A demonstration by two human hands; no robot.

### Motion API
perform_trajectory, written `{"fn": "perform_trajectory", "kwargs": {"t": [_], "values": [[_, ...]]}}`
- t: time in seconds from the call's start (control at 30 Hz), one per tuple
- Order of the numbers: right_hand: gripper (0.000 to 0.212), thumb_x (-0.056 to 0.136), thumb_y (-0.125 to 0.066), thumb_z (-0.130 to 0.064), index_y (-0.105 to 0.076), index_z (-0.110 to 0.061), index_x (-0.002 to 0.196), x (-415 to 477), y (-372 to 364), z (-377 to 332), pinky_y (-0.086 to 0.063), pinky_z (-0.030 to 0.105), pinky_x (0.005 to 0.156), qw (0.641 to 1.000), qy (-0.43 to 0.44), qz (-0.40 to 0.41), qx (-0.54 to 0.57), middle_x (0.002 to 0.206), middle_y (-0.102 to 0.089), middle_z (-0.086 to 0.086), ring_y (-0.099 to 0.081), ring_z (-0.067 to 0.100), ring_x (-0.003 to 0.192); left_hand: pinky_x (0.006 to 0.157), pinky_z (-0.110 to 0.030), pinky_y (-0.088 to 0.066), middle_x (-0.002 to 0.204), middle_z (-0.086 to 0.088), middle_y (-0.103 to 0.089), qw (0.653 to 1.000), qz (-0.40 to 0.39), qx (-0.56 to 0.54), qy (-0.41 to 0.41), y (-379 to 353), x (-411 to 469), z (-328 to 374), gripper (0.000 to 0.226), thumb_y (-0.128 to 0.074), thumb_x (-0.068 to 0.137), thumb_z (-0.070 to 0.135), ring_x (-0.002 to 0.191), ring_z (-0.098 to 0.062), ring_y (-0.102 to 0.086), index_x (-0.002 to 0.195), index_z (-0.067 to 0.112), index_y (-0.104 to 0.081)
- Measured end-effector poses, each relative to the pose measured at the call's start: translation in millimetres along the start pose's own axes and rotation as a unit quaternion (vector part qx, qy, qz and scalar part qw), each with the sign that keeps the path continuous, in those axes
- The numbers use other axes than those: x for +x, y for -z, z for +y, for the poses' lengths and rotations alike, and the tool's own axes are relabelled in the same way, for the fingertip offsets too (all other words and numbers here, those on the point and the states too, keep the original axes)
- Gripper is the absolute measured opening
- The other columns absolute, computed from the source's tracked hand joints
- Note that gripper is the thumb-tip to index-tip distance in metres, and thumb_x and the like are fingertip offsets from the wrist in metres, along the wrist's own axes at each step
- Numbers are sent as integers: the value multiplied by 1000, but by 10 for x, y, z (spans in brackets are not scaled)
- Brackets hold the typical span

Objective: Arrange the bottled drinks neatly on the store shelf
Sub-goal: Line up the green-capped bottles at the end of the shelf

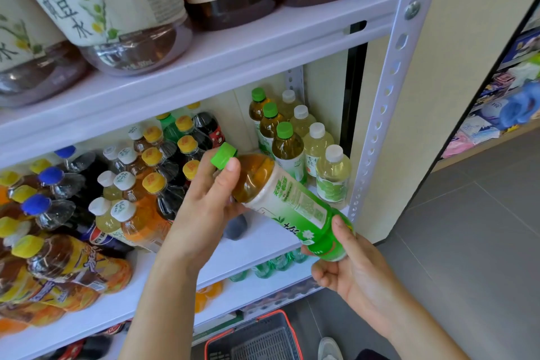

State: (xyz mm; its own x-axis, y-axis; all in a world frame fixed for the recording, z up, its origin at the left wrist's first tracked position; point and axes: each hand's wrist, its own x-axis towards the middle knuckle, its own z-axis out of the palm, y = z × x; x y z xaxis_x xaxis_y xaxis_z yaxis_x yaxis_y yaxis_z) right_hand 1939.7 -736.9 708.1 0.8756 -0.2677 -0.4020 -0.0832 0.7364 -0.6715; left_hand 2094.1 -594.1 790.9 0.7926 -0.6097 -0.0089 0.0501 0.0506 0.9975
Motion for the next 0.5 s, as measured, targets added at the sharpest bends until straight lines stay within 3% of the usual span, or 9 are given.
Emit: {"fn": "perform_trajectory", "kwargs": {"t": [0.17, 0.27, 0.37, 0.5], "values": [[61, 74, -59, -64, -64, -21, 117, 59, 45, -57, -51, 27, 48, 995, -1, 20, -97, 93, -72, 23, -64, 27, 58, 69, -26, -56, 90, 5, -70, 997, 62, 34, -25, -111, 111, -51, 32, -60, 84, 46, 85, -12, -69, 105, 22, -58], [45, 84, -55, -60, -58, -30, 117, 122, 46, -91, -57, 32, 59, 962, 43, 89, -254, 100, -73, 5, -73, 20, 72, 64, -21, -54, 79, 10, -67, 988, 116, 86, -64, -179, 195, -90, 19, -60, 92, 38, 75, -5, -65, 103, 23, -58], [44, 94, -60, -32, -45, -29, 135, 185, 119, -128, -53, 34, 83, 840, 148, 145, -502, 114, -60, -10, -64, 4, 91, 64, -29, -53, 77, 12, -64, 962, 102, 221, -123, -265, 269, -116, 16, -63, 92, 40, 71, -7, -62, 97, 30, -52], [50, 91, -63, -22, -47, -18, 138, 187, 10, -228, -48, 31, 88, 716, 281, 130, -626, 127, -54, -1, -53, 17, 113, 64, -38, -50, 80, 12, -63, 899, 106, 395, -155, -373, 390, -240, 24, -59, 90, 51, 73, -13, -60, 99, 34, -46]]}}
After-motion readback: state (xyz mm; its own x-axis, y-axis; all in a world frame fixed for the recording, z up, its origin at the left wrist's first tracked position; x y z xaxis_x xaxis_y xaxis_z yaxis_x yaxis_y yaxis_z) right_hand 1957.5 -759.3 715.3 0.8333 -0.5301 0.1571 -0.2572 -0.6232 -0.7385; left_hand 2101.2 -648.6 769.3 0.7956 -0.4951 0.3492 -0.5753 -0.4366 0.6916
